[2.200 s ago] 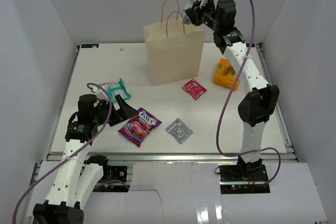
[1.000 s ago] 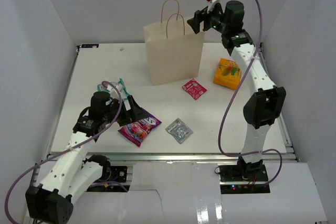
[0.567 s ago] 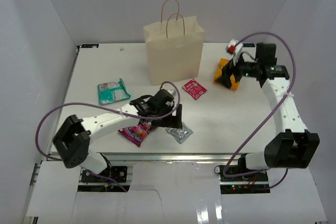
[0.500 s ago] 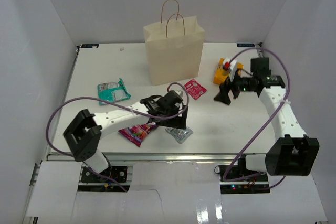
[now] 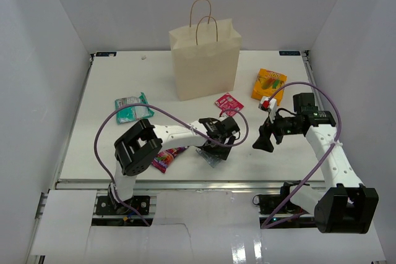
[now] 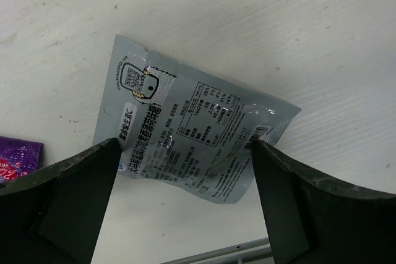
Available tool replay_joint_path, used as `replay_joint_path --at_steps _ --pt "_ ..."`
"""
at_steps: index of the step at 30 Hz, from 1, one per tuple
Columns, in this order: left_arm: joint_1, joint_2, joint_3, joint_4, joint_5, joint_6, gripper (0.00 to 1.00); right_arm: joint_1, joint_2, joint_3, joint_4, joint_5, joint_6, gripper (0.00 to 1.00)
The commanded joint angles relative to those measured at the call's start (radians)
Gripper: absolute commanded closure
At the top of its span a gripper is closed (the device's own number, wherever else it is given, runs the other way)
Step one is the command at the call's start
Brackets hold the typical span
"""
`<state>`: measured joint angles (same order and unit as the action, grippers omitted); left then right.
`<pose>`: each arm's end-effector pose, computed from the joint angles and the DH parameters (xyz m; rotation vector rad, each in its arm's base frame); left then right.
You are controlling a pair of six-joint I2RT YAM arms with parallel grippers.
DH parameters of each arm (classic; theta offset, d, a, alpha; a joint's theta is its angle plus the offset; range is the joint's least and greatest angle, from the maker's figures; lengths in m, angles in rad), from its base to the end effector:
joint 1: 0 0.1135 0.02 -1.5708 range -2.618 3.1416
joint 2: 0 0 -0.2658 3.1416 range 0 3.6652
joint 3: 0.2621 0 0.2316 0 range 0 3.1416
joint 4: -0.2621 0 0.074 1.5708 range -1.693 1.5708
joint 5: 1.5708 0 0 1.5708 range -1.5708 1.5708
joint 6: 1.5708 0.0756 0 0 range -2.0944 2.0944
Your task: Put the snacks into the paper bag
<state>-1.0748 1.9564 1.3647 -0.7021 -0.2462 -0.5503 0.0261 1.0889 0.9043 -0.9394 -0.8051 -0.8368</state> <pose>0.1968 -0.3249 0.1431 0.6729 2.6913 -0.0447 0.1808 0.0592 0.2530 -1.1829 2.0288 0.7052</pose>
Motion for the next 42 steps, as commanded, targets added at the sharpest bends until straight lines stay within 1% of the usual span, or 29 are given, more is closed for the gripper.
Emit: replay_joint_path --at_steps 1,4,7,8,12,13,16,17,18,19,21,26,28,32,37,39,42 --pt "-0.014 0.024 0.028 -0.03 -0.048 0.044 0.02 -0.003 0.011 0.007 0.019 -0.046 0.013 0.09" --pt "-0.016 0.042 0.019 -0.03 -0.033 0.044 0.04 -0.003 0.012 0.005 0.022 -0.046 0.015 0.09" --pt "-0.016 0.058 -0.006 -0.019 -0.008 0.041 0.14 -0.003 0.006 0.004 0.022 -0.046 0.016 0.1" --pt "-0.016 0.059 -0.015 -0.005 0.01 0.041 0.19 -0.003 0.002 0.001 0.022 -0.048 0.018 0.1" --pt "-0.016 0.058 -0.076 0.03 0.054 0.023 0.33 -0.003 -0.006 -0.001 0.022 -0.049 0.024 0.1" --pt "-0.016 0.052 -0.084 0.036 0.058 0.02 0.36 -0.003 -0.007 0.001 0.022 -0.049 0.024 0.1" --pt "-0.016 0.041 -0.108 0.052 0.076 0.015 0.51 -0.003 -0.011 0.001 0.022 -0.052 0.028 0.1" --pt "-0.016 0.032 -0.111 0.059 0.079 0.015 0.53 -0.003 -0.011 0.001 0.022 -0.054 0.027 0.1" --pt "-0.016 0.026 -0.116 0.061 0.082 0.013 0.59 -0.003 -0.011 0.004 0.022 -0.054 0.028 0.1" --pt "-0.016 0.018 -0.118 0.064 0.079 0.01 0.61 -0.003 -0.011 0.005 0.022 -0.052 0.027 0.1" --pt "-0.016 -0.014 -0.118 0.067 0.071 0.004 0.64 -0.003 -0.009 0.013 0.021 -0.054 0.028 0.1" --pt "-0.016 -0.122 -0.108 0.082 0.044 -0.02 0.66 -0.003 -0.007 0.025 0.021 -0.054 0.03 0.1" --pt "-0.014 -0.187 -0.105 0.09 0.033 -0.031 0.66 -0.003 -0.007 0.028 0.021 -0.052 0.031 0.1" --pt "0.007 -0.303 -0.121 0.156 0.022 -0.063 0.67 -0.003 -0.007 0.03 0.022 -0.051 0.033 0.1" --pt "0.105 -0.456 -0.161 0.242 0.077 -0.099 0.68 -0.005 -0.007 0.033 0.022 -0.049 0.033 0.1" --pt "0.143 -0.499 -0.154 0.277 0.111 -0.102 0.68 -0.003 -0.007 0.034 0.022 -0.051 0.031 0.1" --pt "0.249 -0.573 -0.106 0.32 0.142 -0.096 0.68 -0.003 -0.003 0.036 0.021 -0.055 0.027 0.1"
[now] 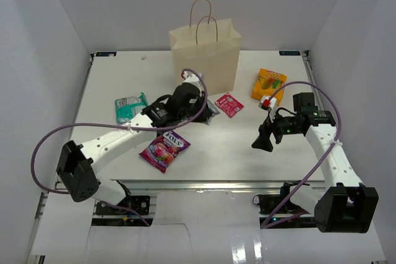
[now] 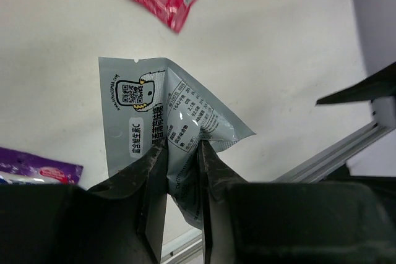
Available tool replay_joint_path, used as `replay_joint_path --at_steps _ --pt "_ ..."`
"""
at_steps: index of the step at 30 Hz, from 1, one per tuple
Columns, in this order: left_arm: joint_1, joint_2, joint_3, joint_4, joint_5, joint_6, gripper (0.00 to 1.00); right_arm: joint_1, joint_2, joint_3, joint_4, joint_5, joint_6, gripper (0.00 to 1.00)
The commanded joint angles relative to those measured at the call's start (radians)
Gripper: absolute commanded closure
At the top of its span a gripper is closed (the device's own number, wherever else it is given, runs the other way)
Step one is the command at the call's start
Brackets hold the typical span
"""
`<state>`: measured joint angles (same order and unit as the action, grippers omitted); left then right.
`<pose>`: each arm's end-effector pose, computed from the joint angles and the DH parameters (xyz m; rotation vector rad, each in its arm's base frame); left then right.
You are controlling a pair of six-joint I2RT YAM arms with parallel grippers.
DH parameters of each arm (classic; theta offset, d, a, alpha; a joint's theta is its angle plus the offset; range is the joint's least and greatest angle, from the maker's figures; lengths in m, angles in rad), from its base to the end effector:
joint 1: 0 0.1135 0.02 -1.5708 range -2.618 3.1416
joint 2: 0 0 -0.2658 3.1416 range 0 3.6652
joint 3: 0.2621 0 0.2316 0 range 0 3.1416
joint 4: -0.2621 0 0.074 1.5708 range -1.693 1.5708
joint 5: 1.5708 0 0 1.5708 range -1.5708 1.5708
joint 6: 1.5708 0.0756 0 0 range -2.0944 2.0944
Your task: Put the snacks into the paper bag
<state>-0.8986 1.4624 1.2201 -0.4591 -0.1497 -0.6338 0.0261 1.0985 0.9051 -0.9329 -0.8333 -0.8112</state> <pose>0.2183 -0.2562 0.2863 0.2285 2.3335 -0.6278 0.1823 0.0607 0.2534 -1.1575 2.0294 0.7496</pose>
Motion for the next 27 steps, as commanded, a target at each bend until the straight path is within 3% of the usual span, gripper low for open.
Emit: replay_joint_path --at_steps 1,7,15,27 --pt "0.096 -0.092 0.082 0.101 0.048 0.0 0.68 -0.003 -0.008 0.035 0.016 -0.029 -0.002 0.1" --pt "0.288 -0.096 0.306 0.224 0.077 0.013 0.66 -0.003 0.008 0.04 0.026 -0.039 -0.002 0.1" --pt "0.529 0.162 0.536 0.31 0.303 -0.115 0.66 -0.003 0.015 0.046 0.036 -0.055 0.003 0.1" --pt "0.629 0.394 0.733 0.384 0.467 -0.227 0.66 -0.003 0.037 0.035 0.083 -0.075 0.037 0.1"
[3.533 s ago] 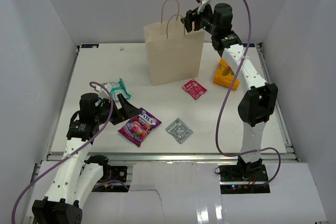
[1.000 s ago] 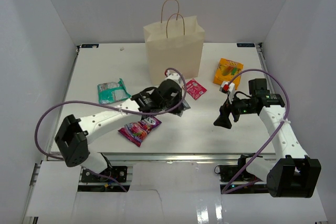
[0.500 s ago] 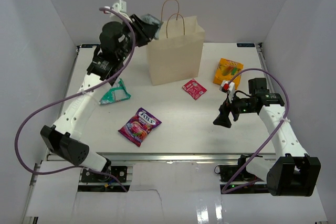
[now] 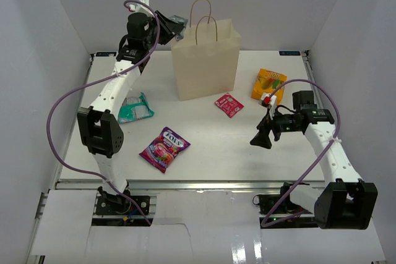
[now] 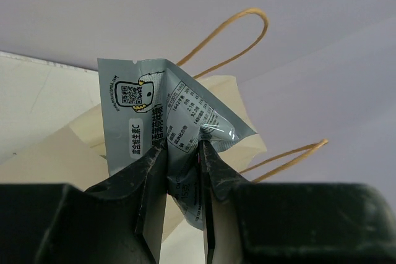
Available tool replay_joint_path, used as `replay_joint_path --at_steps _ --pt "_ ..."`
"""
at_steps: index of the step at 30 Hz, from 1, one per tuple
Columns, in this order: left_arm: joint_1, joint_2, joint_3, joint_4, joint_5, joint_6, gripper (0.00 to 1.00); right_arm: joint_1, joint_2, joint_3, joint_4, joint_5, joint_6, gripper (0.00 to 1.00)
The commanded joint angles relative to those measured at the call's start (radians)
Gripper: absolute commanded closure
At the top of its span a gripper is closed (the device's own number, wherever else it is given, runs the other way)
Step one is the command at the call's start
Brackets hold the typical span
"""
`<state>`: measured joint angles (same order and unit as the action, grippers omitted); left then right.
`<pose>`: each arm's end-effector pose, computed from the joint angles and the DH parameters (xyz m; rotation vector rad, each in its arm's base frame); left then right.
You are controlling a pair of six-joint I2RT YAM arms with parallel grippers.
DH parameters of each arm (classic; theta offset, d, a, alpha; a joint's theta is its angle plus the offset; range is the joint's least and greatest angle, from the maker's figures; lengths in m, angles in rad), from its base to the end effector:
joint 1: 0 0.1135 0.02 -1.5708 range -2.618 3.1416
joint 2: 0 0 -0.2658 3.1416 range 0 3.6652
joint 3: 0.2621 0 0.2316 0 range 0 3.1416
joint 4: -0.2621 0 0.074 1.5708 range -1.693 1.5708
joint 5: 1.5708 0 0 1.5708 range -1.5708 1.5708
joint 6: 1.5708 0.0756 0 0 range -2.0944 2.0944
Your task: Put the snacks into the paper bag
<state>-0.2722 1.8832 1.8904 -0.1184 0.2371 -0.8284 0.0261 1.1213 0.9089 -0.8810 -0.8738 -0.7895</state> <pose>0.4494 -0.1439 0.4117 -0.3055 1.7594 -1.0110 0.1905 0.0630 0.2556 -1.1412 1.9888 0.7809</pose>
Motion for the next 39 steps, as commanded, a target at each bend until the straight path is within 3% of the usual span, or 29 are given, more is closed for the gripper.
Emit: replay_joint_path --at_steps 1,13,23,26,27,33,39 --pt "0.002 -0.021 0.061 0.049 0.09 -0.04 0.66 -0.003 0.017 0.03 0.034 -0.037 0.018 0.1" --pt "0.002 -0.042 -0.004 0.161 0.137 -0.06 0.66 0.012 0.083 0.03 0.066 -0.039 0.041 0.03" --pt "0.002 -0.016 -0.022 0.148 0.151 -0.058 0.65 0.018 0.091 0.027 0.076 -0.034 0.05 0.02" --pt "0.002 -0.012 -0.043 0.141 0.151 -0.052 0.57 0.021 0.095 0.031 0.085 -0.028 0.056 0.02" --pt "0.002 -0.012 -0.047 0.129 0.148 -0.042 0.48 0.023 0.098 0.033 0.089 -0.021 0.062 0.02" --pt "0.002 -0.025 -0.013 0.036 0.111 0.026 0.19 0.102 0.153 0.077 0.175 0.085 0.173 0.04" --pt "0.002 -0.061 0.052 -0.021 0.12 0.081 0.16 0.215 0.231 0.122 0.358 0.369 0.386 0.04"
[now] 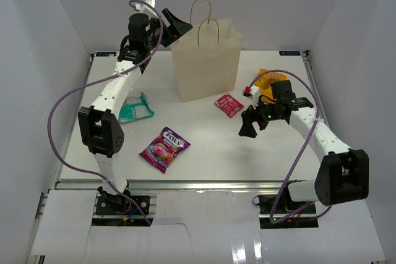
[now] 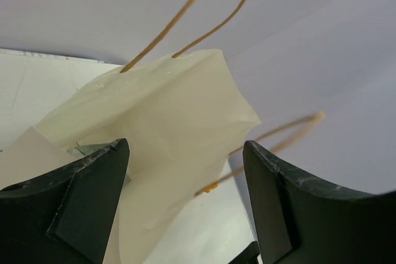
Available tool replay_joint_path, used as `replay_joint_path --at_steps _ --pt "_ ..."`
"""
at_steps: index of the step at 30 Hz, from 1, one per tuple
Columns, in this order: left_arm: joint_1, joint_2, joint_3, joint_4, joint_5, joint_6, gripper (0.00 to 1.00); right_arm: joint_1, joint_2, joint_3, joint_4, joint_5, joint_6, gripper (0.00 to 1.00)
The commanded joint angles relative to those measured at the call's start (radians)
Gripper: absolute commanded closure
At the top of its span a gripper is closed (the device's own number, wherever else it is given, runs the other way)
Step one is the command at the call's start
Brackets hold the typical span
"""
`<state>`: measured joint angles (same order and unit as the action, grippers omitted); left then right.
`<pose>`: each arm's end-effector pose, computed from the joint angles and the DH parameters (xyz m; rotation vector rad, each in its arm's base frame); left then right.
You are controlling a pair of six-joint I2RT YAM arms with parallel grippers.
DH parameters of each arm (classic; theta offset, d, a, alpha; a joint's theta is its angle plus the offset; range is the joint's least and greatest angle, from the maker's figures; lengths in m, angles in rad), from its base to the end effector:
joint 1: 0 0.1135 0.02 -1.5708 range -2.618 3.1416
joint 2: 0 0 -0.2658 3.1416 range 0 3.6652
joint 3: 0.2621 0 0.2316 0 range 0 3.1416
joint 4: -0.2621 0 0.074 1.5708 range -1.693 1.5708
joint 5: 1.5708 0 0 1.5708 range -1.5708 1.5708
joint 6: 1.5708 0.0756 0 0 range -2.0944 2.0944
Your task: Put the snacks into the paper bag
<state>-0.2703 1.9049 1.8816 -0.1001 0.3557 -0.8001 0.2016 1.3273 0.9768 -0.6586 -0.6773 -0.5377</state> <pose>0.4516 -0.1525 0.4016 -0.1941 1.8011 -1.0829 0.2427 0.0980 0.2385 -1.0910 2.1430 0.7153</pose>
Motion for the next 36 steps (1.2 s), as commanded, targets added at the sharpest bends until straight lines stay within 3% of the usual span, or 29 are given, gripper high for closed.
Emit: replay_joint_path --at_steps 1,7,8,15,18,23,27,36 --pt "0.0 -0.09 0.076 -0.046 0.005 0.079 0.15 0.067 0.048 0.057 0.166 0.217 0.166 0.04" --pt "0.0 -0.269 0.018 -0.147 -0.018 0.212 0.12 0.13 0.127 0.016 0.449 0.493 0.373 0.03" --pt "0.0 -0.318 -0.09 -0.153 -0.027 0.243 0.12 0.139 0.136 0.004 0.488 0.56 0.393 0.04" --pt "0.003 -0.832 -0.701 -0.208 -0.193 0.266 0.05 0.17 0.308 0.06 0.608 0.608 0.416 0.07" --pt "0.005 -1.027 -0.908 -0.279 -0.239 0.205 0.05 0.17 0.384 0.115 0.626 0.604 0.424 0.06" --pt "0.005 -1.278 -1.12 -0.348 -0.27 0.076 0.05 0.173 0.489 0.198 0.631 0.65 0.41 0.06" --pt "0.005 -1.354 -1.21 -0.352 -0.287 0.003 0.05 0.171 0.519 0.206 0.646 0.636 0.394 0.05" --pt "0.005 -1.304 -1.216 -0.345 -0.265 0.004 0.05 0.171 0.585 0.218 0.611 0.614 0.394 0.0"
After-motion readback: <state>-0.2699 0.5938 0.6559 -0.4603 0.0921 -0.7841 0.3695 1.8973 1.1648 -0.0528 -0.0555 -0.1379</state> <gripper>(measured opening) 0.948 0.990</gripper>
